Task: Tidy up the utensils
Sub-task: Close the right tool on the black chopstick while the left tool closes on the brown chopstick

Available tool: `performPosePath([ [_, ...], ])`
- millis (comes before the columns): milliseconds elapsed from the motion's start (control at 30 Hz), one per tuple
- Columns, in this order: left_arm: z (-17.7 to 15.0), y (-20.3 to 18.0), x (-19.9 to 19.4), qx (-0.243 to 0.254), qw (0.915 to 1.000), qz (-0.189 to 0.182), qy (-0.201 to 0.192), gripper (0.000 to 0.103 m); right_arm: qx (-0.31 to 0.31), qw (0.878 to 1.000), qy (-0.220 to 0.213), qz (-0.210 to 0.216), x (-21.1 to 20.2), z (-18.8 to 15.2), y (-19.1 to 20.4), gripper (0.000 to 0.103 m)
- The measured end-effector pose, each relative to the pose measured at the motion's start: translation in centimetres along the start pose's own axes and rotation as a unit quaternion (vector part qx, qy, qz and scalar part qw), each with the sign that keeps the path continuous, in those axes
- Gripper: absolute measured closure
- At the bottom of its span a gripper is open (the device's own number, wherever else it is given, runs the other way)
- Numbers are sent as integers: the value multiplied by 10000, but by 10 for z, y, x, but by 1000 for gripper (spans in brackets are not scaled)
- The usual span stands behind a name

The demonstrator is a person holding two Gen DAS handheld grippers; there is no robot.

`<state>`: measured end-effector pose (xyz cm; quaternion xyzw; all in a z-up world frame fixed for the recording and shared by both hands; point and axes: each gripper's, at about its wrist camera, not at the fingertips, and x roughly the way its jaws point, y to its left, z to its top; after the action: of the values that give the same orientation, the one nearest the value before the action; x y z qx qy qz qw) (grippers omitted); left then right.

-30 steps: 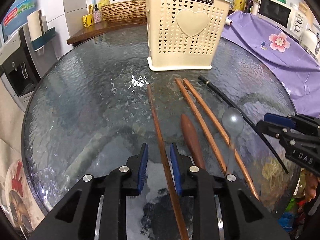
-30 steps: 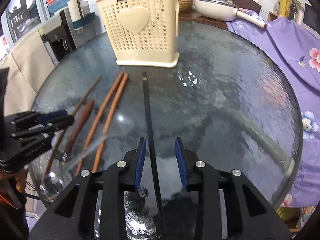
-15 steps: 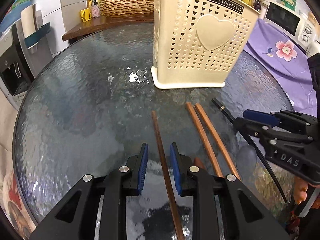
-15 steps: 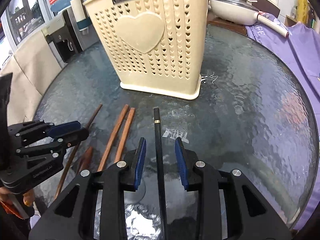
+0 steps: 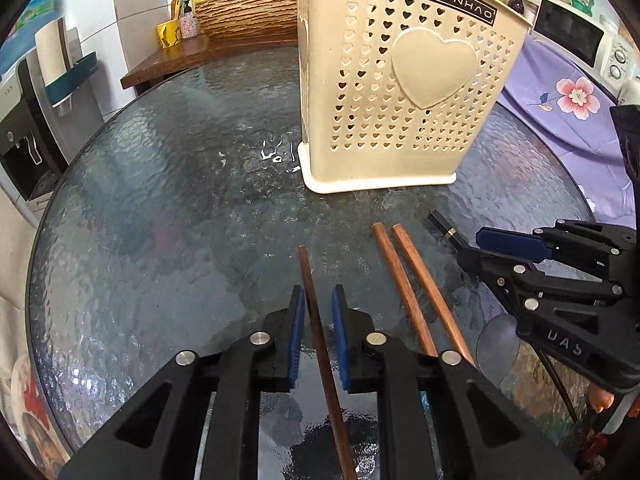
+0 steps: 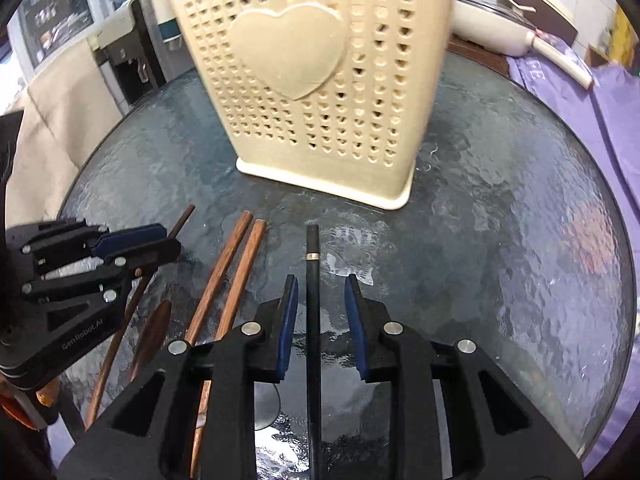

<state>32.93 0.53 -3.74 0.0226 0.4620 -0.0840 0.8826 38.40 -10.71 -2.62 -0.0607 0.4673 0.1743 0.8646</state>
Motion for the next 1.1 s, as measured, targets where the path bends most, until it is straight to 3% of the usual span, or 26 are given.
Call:
performPosePath([
  [233, -3, -3, 0, 17, 10000, 41, -42, 97, -484, 9988, -8, -100, 4, 2, 13, 94],
  [533, -6, -9, -1, 66, 9999, 98, -89, 97, -336, 9992, -148, -139, 3, -1, 10, 95],
  [733, -4, 0, -14, -116, 9996, -30, -255, 97, -272, 9980, -565, -94, -26, -5, 2, 95],
  [1100, 4, -4, -84, -137, 9943, -372, -989, 98, -30, 9882, -1520, 207, -104, -3, -12, 95],
])
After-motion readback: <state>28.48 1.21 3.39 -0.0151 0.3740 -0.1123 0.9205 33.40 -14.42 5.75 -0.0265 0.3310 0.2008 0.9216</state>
